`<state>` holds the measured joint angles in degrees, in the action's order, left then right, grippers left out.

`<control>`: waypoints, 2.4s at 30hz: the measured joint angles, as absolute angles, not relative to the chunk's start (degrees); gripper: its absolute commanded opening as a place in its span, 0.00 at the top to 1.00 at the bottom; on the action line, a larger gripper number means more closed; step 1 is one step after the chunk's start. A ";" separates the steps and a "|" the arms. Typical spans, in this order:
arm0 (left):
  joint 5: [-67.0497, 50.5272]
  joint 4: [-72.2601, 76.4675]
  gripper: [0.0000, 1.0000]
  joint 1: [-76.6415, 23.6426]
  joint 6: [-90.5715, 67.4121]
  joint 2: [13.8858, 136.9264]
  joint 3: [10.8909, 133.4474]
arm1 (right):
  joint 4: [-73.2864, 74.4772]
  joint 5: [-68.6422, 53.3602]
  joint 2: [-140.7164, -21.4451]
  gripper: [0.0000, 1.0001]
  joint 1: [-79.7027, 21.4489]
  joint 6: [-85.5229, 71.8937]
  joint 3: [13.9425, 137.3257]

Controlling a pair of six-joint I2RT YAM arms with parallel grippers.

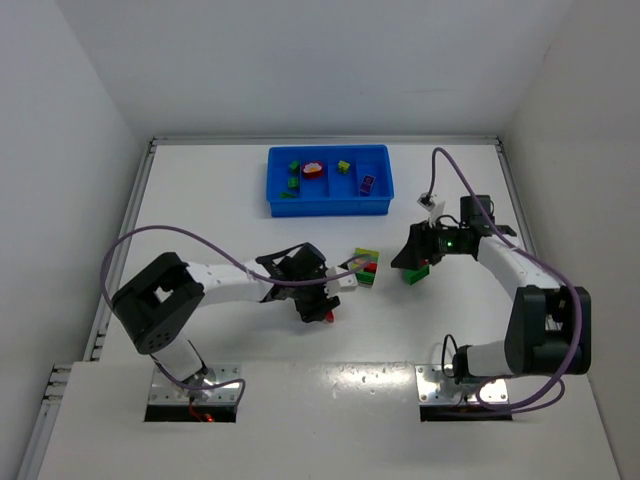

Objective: Sort the legos into containers by color

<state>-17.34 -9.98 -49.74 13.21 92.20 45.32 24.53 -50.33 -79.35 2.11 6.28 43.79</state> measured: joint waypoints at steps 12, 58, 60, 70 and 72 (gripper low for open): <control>-14.22 -10.15 0.69 -49.82 13.02 90.83 45.71 | 24.64 -56.88 -81.97 0.24 1.67 3.77 44.14; -10.96 -6.81 0.71 -50.37 8.97 87.05 57.17 | 42.59 -75.59 -105.82 1.00 -6.85 10.63 64.88; -10.87 -7.77 0.71 -50.33 8.99 86.13 55.40 | 42.92 -76.40 -104.44 1.00 -2.83 11.60 64.86; -12.03 -11.77 0.71 -43.24 6.46 82.41 54.98 | 47.46 -75.40 -98.76 1.00 14.11 20.16 61.54; -12.45 -14.28 0.72 -39.46 4.03 83.18 58.54 | 46.76 -74.06 -96.36 1.00 15.35 20.88 59.02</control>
